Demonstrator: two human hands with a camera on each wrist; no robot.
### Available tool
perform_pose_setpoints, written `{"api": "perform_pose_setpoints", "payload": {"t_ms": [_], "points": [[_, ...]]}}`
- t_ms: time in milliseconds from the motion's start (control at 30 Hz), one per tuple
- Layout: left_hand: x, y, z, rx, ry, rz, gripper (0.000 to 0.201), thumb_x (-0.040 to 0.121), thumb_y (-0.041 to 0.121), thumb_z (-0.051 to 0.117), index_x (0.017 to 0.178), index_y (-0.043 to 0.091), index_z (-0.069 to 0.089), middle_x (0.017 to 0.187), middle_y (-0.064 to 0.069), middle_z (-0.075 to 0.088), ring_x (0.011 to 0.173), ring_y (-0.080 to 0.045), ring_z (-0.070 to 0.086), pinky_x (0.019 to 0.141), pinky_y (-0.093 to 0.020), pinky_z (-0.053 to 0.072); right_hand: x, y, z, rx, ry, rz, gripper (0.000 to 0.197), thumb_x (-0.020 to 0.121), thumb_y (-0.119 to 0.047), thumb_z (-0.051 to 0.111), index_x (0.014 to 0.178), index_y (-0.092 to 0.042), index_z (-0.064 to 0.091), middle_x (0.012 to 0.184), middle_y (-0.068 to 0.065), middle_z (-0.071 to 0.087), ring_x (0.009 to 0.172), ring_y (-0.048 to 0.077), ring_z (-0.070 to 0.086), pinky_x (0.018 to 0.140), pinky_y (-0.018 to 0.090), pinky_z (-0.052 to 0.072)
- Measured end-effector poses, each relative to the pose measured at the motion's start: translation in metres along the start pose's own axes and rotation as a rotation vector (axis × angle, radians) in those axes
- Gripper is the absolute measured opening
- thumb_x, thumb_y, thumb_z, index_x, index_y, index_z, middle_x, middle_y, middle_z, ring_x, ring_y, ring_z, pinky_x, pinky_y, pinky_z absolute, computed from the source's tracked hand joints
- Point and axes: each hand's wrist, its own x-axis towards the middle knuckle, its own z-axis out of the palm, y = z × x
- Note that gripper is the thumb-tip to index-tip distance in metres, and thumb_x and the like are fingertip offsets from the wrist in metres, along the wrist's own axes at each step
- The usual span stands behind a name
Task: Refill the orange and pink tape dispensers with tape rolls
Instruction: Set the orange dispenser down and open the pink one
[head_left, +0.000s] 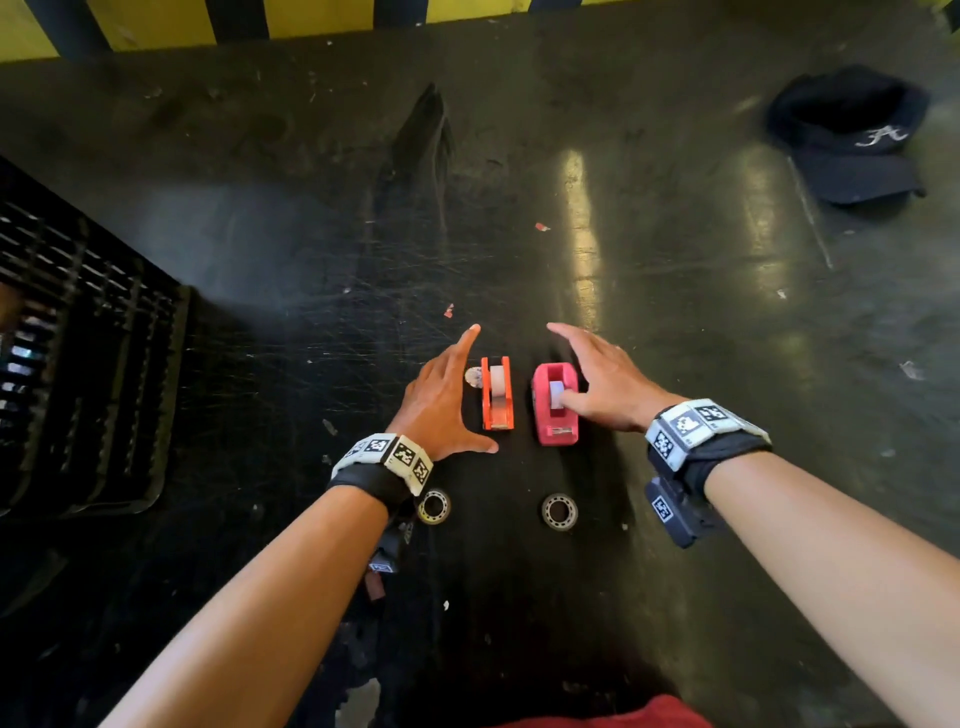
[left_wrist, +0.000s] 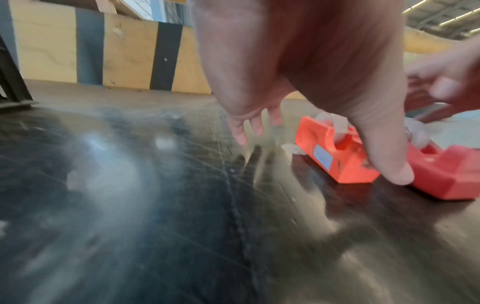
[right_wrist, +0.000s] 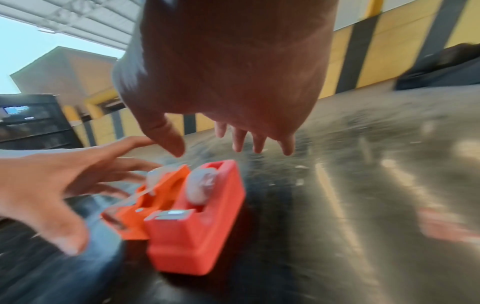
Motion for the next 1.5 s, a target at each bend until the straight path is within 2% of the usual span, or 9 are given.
{"api": "perform_pose_setpoints", "payload": {"t_ms": [167, 333, 500, 600, 900, 1033, 1233, 1400, 1500], "points": [[-0.003, 0.005, -0.012, -0.017, 0.043, 0.012, 0.148, 0.057, 0.044, 0.097, 0.16, 0.04, -0.01, 0.17, -0.006, 0.02, 0.156, -0.03, 0.022, 0.124, -0.057, 0.027, -0.022, 0.017, -0.001, -0.185, -0.174, 0.031, 0.132, 0.056, -0.07, 0.082, 0.16, -0.037, 0.008, 0.17, 0.0, 0.019, 0.158, 0.026, 0.013, 0.124, 0.062, 0.014], [-0.011, 0.02, -0.008, -0.043, 0.089, 0.079, 0.126, 0.07, 0.044, 0.089, 0.161, 0.04, 0.001, 0.166, -0.006, 0.03, 0.154, -0.029, 0.026, 0.122, -0.056, 0.03, -0.033, 0.001, 0.008, -0.15, -0.088, 0.09, 0.118, 0.069, -0.048, 0.088, 0.161, -0.03, 0.016, 0.167, -0.002, 0.027, 0.157, 0.023, 0.016, 0.123, 0.061, 0.001], [-0.015, 0.044, -0.011, 0.014, 0.13, 0.179, 0.076, 0.083, 0.039, 0.08, 0.15, 0.029, 0.044, 0.155, -0.001, 0.046, 0.15, -0.027, 0.034, 0.117, -0.058, 0.036, -0.042, -0.004, -0.004, -0.084, -0.033, 0.06, 0.104, 0.065, -0.042, 0.09, 0.15, -0.031, 0.03, 0.141, -0.008, 0.047, 0.137, 0.018, 0.041, 0.117, 0.051, 0.025], [-0.012, 0.062, -0.016, 0.071, 0.147, 0.278, 0.055, 0.086, 0.044, 0.076, 0.136, 0.03, 0.059, 0.152, -0.001, 0.049, 0.149, -0.027, 0.035, 0.116, -0.057, 0.037, -0.044, -0.005, -0.01, -0.075, 0.028, -0.036, 0.106, 0.056, -0.054, 0.088, 0.144, -0.035, 0.032, 0.138, -0.005, 0.055, 0.128, 0.023, 0.052, 0.112, 0.047, 0.035], [-0.003, 0.085, -0.024, 0.272, 0.046, 0.274, 0.049, 0.08, 0.051, 0.078, 0.123, 0.028, 0.069, 0.159, 0.002, 0.037, 0.153, -0.026, 0.022, 0.116, -0.059, 0.033, -0.046, -0.016, -0.012, -0.119, 0.073, -0.13, 0.109, 0.054, -0.065, 0.082, 0.145, -0.028, 0.034, 0.134, -0.002, 0.057, 0.122, 0.023, 0.055, 0.11, 0.048, 0.036], [-0.006, 0.085, -0.027, 0.181, 0.084, 0.295, 0.046, 0.078, 0.049, 0.078, 0.117, 0.027, 0.069, 0.151, 0.003, 0.05, 0.146, -0.024, 0.037, 0.111, -0.053, 0.044, -0.043, -0.014, -0.009, -0.137, 0.031, -0.095, 0.113, 0.053, -0.069, 0.08, 0.146, -0.028, 0.032, 0.139, -0.001, 0.056, 0.128, 0.026, 0.053, 0.114, 0.054, 0.032], [-0.01, 0.078, -0.046, 0.034, 0.082, 0.251, 0.039, 0.081, 0.038, 0.077, 0.116, 0.024, 0.065, 0.113, 0.009, 0.075, 0.11, -0.016, 0.067, 0.098, -0.039, 0.053, -0.023, -0.006, -0.007, -0.146, 0.021, 0.036, 0.107, 0.055, -0.055, 0.088, 0.143, -0.035, 0.031, 0.136, -0.004, 0.058, 0.126, 0.028, 0.056, 0.109, 0.052, 0.038], [-0.013, 0.061, -0.054, -0.032, 0.087, 0.208, 0.042, 0.08, 0.025, 0.083, 0.118, 0.02, 0.066, 0.114, 0.006, 0.074, 0.111, -0.01, 0.069, 0.1, -0.032, 0.055, -0.006, -0.006, 0.0, -0.15, -0.03, 0.12, 0.114, 0.066, -0.05, 0.089, 0.156, -0.031, 0.021, 0.147, 0.006, 0.055, 0.137, 0.032, 0.05, 0.116, 0.056, 0.031], [-0.012, 0.052, -0.052, -0.042, 0.085, 0.206, 0.045, 0.079, 0.026, 0.085, 0.12, 0.021, 0.066, 0.117, 0.006, 0.074, 0.111, -0.009, 0.069, 0.099, -0.033, 0.057, -0.004, -0.005, 0.005, -0.121, -0.072, 0.15, 0.127, 0.065, -0.051, 0.089, 0.161, -0.032, 0.008, 0.162, 0.006, 0.038, 0.15, 0.031, 0.033, 0.122, 0.063, 0.018]]}}
